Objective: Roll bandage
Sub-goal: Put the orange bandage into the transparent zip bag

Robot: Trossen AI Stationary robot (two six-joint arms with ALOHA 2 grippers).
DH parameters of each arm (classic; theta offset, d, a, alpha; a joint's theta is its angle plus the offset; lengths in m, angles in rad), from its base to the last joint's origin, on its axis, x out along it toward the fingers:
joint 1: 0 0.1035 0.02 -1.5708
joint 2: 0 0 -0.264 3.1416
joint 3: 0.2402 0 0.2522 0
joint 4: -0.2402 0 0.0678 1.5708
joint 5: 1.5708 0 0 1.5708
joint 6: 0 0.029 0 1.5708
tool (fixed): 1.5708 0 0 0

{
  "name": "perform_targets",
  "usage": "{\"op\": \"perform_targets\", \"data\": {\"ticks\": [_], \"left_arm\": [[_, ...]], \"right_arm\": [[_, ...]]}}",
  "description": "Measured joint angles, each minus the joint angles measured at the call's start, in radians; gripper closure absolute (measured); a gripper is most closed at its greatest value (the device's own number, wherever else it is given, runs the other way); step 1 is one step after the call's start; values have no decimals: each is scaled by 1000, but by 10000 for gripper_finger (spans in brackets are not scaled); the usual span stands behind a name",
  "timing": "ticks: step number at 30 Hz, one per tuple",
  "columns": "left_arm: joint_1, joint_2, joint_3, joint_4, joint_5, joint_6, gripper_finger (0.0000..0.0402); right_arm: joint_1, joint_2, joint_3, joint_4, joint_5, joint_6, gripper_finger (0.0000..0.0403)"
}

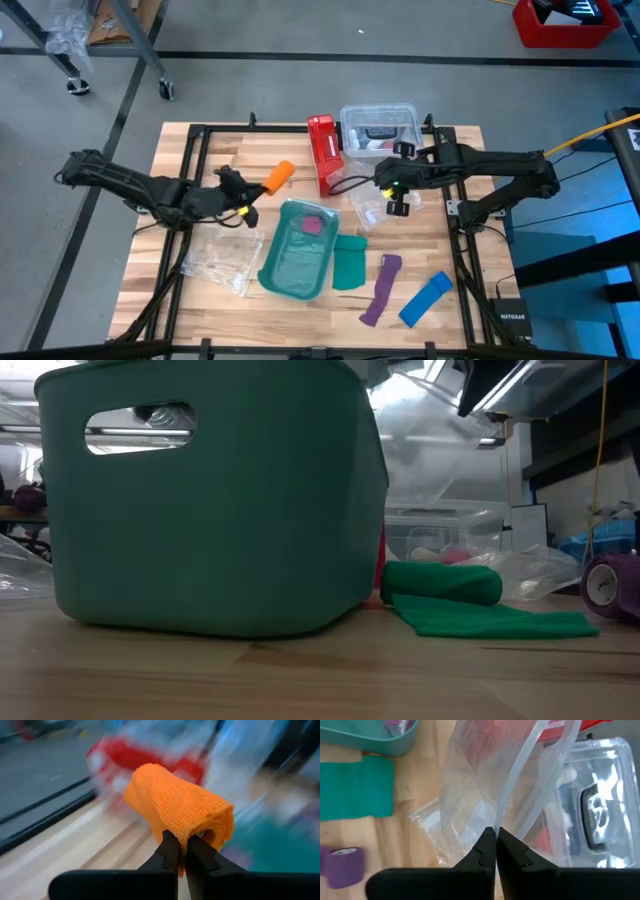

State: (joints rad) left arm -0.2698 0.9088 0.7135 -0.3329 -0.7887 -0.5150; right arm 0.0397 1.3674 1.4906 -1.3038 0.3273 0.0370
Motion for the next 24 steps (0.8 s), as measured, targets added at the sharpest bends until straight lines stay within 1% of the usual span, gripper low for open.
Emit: {"op": "perform_targets", "data": {"ticks": [2, 4, 7, 13, 18, 21, 24], "left_arm": [[-27, -9, 1, 172, 5, 50, 401], [-44, -4, 1, 331, 44, 117, 401], [-61, 26, 1, 484, 74, 160, 402], [-62, 106, 1, 570, 75, 137, 401], [-61, 139, 1, 705, 75, 193, 401], [-61, 139, 1, 793, 75, 231, 401], [-61, 139, 1, 855, 96, 232, 401]], "right_arm": [[0, 22, 0, 9, 24, -23, 395], [0, 51, 0, 24, 42, -43, 395], [0, 99, 0, 40, 68, -71, 395], [9, 175, 0, 104, 78, -134, 395], [57, 196, 0, 134, 164, -200, 395], [91, 197, 0, 134, 209, -207, 395], [114, 197, 0, 139, 235, -207, 395]]}}
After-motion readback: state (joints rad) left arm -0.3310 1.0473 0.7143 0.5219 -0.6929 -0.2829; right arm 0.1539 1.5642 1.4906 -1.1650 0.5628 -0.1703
